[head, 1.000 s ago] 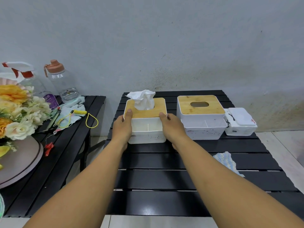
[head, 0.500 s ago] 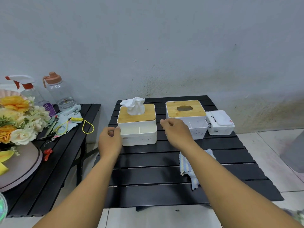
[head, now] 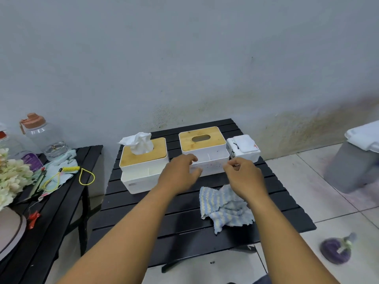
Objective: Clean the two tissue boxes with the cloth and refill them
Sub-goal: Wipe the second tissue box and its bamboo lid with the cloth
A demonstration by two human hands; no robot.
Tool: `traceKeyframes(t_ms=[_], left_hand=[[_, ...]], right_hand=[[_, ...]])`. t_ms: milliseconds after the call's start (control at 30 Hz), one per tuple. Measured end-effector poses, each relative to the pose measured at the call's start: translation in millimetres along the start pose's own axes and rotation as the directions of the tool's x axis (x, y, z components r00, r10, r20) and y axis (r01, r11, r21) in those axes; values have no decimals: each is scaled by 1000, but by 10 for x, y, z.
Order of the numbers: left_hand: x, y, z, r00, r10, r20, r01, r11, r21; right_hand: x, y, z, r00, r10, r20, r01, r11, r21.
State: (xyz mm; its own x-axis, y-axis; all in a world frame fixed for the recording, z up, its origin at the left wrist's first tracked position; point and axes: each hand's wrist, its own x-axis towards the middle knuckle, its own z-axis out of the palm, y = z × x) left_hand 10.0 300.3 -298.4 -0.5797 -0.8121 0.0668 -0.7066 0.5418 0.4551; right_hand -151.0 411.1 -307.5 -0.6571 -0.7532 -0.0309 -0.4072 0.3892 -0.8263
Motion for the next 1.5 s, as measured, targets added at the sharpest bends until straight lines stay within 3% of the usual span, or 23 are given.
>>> traceKeyframes(t_ms=[167,333,500,733,900,1067,1500], left_hand=[[421,119,234,990,-45,132,14,973,230],[575,64,365,992,-87,89,44,913,407],[516,11,382,997,-56,46,31,899,437],[199,-40,345,999,-10,42,-10,891,454],[-62,-50,309,998,18,61,-44,882,470],[-404,29,252,995,25,92,-67,867,493],[-1248,22,57,993,-47,112,-16,862,507]], right_hand=[[42,153,-43,983,91,161,-59,980,-192],[-123,147,200,896,137,422,78,887,-454],[-261,150,450,882,188,432,169,730,-662],[-228,234,172,949,152,275,49,792,-609],[-253,260,-95,975,203,96,-163,934,-319],[-188,314,-155,979,183,-93,-197,963,-185],[-173,185,88,981,143,132,-146,989,12]])
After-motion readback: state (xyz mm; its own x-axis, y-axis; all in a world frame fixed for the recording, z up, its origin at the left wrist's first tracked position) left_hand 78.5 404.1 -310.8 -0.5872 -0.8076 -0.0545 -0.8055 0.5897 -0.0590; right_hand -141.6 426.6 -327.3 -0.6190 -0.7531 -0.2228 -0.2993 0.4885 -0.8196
